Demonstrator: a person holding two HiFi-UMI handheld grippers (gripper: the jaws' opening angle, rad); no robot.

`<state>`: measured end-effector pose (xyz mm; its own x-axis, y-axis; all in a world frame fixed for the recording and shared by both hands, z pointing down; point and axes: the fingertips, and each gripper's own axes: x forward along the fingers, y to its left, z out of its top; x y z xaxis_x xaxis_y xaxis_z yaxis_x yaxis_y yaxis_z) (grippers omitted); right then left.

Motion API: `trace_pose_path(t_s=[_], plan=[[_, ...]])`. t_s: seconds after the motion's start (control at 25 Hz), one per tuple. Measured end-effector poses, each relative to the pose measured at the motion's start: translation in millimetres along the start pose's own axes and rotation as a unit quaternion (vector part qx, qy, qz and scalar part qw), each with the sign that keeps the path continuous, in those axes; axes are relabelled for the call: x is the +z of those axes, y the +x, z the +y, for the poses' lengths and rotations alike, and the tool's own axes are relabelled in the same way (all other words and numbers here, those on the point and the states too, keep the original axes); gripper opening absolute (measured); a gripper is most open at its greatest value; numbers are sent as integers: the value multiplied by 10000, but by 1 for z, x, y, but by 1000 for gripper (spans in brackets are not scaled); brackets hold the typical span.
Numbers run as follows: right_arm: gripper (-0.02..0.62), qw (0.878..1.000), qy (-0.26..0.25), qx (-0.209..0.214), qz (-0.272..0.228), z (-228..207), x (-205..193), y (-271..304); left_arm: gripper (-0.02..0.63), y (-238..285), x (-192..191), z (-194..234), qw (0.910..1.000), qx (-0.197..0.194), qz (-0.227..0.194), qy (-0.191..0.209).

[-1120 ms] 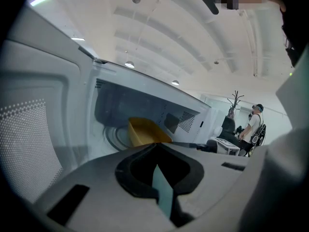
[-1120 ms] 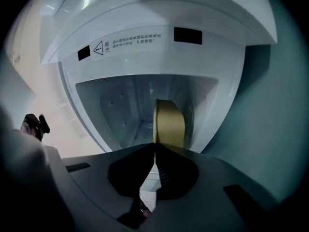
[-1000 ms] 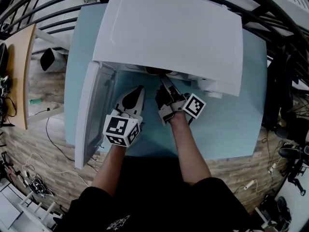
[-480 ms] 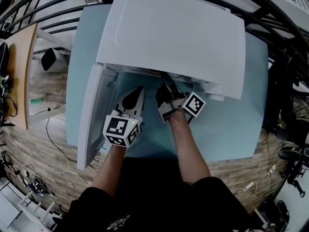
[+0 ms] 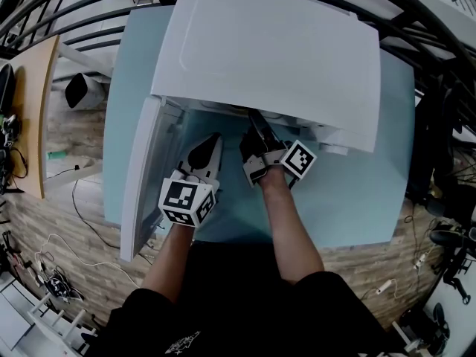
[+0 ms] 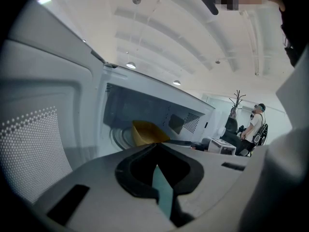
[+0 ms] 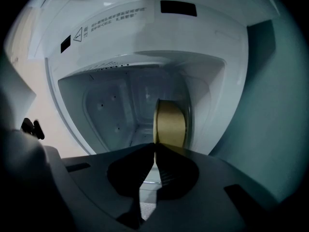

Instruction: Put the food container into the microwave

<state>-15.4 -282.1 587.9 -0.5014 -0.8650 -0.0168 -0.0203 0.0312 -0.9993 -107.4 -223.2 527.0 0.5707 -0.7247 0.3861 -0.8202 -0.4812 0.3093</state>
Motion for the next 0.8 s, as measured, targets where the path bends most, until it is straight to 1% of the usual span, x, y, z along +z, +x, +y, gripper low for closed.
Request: trace_pose_path(t_s=[0.44,0.76,0.8], plan=[[15,9998,-114,-146,-22,-4,-1,1,8,-5,0,3,10000,52,-25,-3],[15,9998,-163,-136,32,-3,-2,2,8,-8,-2,3,9999,105,-27,-19],[27,9998,-168,-132,45,-2,-2,2,8,-9,-2,2,9999,109,-32,-19]])
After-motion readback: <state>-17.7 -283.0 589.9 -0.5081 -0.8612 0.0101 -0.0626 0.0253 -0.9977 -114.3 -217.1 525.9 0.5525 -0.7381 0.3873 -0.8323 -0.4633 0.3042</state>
